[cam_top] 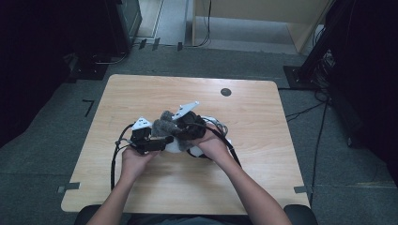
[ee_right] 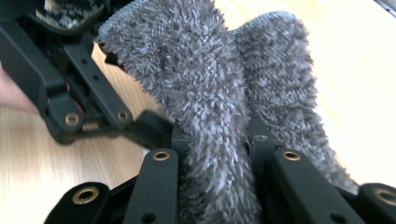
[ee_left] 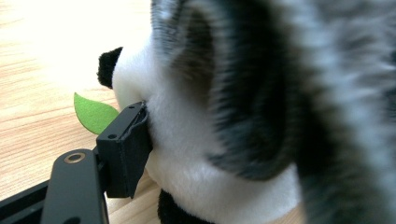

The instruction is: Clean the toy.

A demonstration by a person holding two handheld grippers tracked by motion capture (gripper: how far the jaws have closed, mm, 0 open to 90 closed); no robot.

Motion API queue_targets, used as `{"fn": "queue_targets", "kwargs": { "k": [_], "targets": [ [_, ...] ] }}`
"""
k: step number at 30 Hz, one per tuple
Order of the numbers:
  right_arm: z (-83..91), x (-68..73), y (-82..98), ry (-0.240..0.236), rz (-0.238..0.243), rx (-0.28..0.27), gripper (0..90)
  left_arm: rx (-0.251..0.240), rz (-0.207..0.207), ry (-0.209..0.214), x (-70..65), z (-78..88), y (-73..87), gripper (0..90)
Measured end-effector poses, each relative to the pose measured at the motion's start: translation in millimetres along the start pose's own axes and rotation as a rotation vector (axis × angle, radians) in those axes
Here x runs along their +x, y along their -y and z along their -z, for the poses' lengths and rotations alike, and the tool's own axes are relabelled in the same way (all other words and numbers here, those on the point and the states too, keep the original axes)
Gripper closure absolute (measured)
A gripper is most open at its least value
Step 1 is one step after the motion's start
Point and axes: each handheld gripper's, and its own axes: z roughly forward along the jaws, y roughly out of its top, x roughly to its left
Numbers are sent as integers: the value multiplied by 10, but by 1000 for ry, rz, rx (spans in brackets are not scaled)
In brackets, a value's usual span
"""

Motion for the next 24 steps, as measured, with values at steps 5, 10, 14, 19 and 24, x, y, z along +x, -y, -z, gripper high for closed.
{"fn": "queue_targets", "kwargs": {
  "k": [5, 10, 14, 19, 24],
  "targets": [
    [106, -14, 80, 1, 5, 21, 723, 1, -6, -4, -8, 2, -3, 248],
    [256, -63, 206, -16, -14, 22, 723, -5, -6, -2, -9, 2, -5, 251],
    [389, -87, 301, -12, -23, 12, 723, -5, -2, 0, -5, 1, -5, 252],
    [523, -118, 387, -6, -33, 1, 723, -6, -1, 0, -5, 4, -5, 251],
    [677, -176, 504, 12, -57, -15, 723, -8, 3, 5, 0, 4, -6, 253]
  ]
}}
